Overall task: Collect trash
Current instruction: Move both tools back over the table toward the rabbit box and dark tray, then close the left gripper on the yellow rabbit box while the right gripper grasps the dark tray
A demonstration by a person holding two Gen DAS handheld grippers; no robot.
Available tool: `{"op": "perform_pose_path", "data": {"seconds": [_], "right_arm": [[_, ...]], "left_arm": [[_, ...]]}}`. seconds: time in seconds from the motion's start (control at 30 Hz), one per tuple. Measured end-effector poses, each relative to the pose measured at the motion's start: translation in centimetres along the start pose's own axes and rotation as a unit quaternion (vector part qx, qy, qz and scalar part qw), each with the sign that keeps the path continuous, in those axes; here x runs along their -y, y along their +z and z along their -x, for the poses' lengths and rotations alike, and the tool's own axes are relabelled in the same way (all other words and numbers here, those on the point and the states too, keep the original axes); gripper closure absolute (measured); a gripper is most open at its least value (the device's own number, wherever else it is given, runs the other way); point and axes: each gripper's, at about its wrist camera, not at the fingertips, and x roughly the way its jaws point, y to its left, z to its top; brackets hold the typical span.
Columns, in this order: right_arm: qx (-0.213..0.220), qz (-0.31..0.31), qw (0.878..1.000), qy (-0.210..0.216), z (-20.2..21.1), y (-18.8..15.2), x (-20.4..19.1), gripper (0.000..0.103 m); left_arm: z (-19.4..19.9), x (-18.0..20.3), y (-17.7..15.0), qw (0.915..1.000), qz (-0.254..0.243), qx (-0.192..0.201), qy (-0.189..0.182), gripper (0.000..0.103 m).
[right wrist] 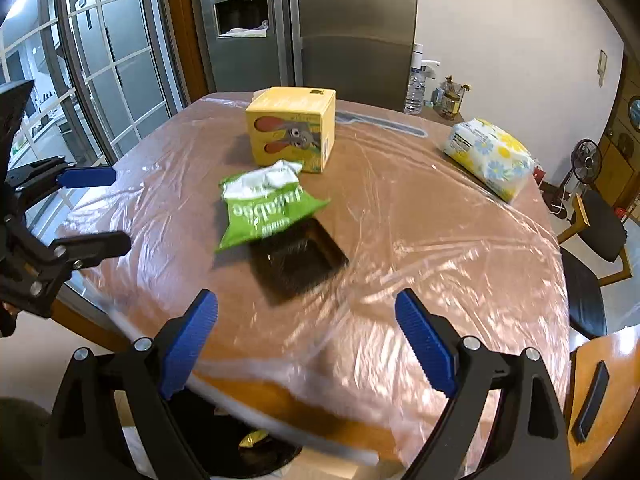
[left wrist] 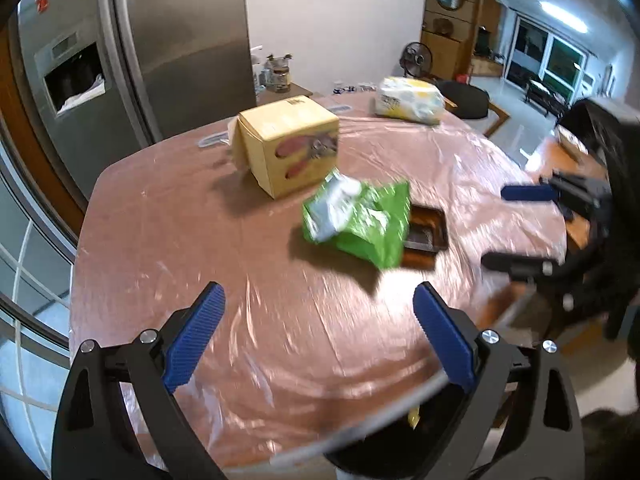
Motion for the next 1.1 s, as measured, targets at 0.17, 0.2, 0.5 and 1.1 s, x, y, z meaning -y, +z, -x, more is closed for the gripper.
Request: {"op": "perform_pose_path", "data": {"seconds": [0.17, 0.2, 0.5, 1.1], "right_arm": [[-0.005, 0.013, 1.0, 0.007, -1.3, 0.8, -0.4, 0.014], [-0.007, 0.012, 1.0, 0.004, -1.7, 1.1, -0.3, 0.014], [-0.009, -0.003, 1.0, -0.001, -3.7, 2.6, 0.4, 0.014], [-0.047, 0.044, 0.998, 0.019, -7.6, 1.8, -0.9, 0.014]], "left_arm": [[-1.6, -0.6, 2.2, 1.0, 0.005, 0.004, -0.007, 0.007], [-2.0, -0.8, 2.7, 1.0, 0.006, 0.003, -0.006, 0.007], [-5.5, -1.9, 8.2, 0.9985, 0.052, 0.002, -0.015, 0.007], [-12.1, -2.1, 12.6, 0.9933, 0.104, -0.031, 0.04, 0.007]]}}
